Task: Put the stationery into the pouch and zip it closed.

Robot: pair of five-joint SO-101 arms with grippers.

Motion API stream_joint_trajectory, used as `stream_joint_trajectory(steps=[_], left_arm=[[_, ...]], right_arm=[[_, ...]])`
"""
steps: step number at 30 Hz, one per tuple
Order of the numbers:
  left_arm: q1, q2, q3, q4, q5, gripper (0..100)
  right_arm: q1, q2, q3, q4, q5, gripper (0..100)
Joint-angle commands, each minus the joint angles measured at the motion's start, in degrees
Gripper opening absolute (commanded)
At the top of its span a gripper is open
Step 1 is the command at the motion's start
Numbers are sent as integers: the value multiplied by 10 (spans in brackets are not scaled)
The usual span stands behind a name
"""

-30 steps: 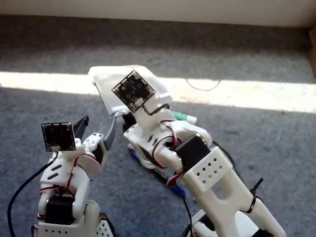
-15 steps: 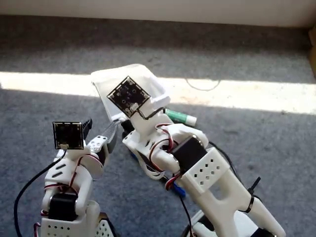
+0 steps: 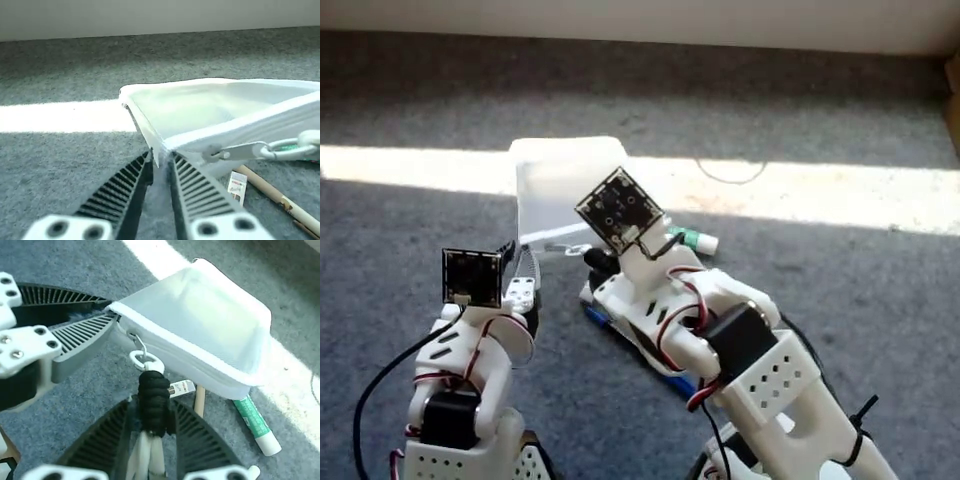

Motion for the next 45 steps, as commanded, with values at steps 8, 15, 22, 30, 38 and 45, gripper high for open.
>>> stream_joint_trajectory(steps=[8, 15, 22, 30, 38, 45], left_arm=[[-1, -7, -14, -4, -32, 5], [-1, -7, -14, -4, -32, 7], [-1, -7, -14, -6, -32, 7], [-1, -7, -14, -6, -32, 27], [-2, -7, -8, -4, 9, 204], [-1, -7, 8, -8, 9, 204]], right_arm=[[108, -44, 31, -47, 16, 4], [145, -45, 30, -47, 18, 4], [196, -45, 27, -47, 18, 4], [202, -45, 27, -43, 18, 4], [167, -46, 25, 7, 15, 4], [159, -117, 26, 29, 15, 4]])
